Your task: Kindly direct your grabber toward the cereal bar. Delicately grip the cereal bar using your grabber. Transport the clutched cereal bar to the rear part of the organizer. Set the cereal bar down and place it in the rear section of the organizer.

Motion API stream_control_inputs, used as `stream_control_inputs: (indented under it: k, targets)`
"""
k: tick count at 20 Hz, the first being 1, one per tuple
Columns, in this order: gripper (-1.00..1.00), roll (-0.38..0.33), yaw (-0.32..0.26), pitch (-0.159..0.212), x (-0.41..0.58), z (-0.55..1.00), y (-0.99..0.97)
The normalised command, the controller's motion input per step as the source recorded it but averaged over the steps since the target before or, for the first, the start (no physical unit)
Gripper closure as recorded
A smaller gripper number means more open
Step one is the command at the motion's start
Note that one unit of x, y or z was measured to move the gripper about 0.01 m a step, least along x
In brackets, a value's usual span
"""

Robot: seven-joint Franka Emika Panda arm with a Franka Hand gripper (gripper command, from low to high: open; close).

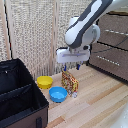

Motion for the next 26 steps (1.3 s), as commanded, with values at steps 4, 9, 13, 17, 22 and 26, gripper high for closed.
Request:
stream_control_inputs:
  k: [4,9,13,17,22,26]
  targets:
    - [-1.00,-0.133,0.040,0.092,0.346,-0.49,-0.03]
    - [-1.00,-0.166,0.143,0.117,0.325,-0.44,-0.03]
    - [1.00,-0.109,0.095,0.067,0.184,-0.25,0.02]
    - [1.00,-0.012,0.002,0.014,0.051,-0.03,0.05]
    - [1.00,-0.020,-0.011,0.000,0.001,0.01,0.09]
    - [1.00,-0.012,-0.001,0.001,0.021,0.10,0.04]
